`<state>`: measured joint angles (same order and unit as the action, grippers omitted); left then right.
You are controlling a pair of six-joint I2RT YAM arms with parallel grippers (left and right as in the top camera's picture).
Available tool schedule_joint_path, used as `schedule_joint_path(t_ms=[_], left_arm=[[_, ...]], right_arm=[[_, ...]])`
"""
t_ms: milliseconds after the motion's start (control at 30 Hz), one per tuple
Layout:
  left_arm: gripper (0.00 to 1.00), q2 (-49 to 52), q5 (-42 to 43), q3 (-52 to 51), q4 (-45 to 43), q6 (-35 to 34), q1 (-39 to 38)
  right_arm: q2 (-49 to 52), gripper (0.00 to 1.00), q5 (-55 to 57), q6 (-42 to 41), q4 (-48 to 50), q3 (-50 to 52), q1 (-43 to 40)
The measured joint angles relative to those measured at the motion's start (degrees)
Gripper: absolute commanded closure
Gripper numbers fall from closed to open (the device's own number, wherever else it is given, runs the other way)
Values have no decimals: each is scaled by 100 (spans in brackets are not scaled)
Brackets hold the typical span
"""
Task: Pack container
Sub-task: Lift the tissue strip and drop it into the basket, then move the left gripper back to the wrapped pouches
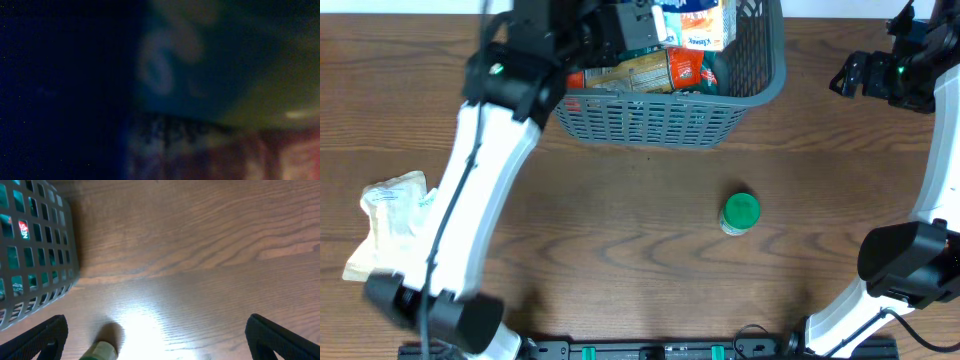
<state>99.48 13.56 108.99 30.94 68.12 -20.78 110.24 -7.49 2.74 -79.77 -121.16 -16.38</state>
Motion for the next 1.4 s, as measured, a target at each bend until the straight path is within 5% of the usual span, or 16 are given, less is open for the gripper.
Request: schedule_joint_path(t_ms=[367,600,767,833,1100,1400], left_arm=[[94,1873,-400,-2,-654,376,0],[74,2216,-737,-63,-271,387,0],[50,2179,-804,-63,-245,374,-2],[1,2072,-811,-66,-83,393,-11],[1,763,-955,-63,103,170,-83],[2,-695,-2433,-50,-52,-1622,-79]], right_arm=[[0,1,-4,4,-70,0,0],[0,1,-11,92,-74,0,0],[-2,1,-20,153,-72,0,0],[-2,1,-22,179,-74,0,0],[-2,1,-22,254,-76,2,0],[-2,1,-22,286,-79,2,0]])
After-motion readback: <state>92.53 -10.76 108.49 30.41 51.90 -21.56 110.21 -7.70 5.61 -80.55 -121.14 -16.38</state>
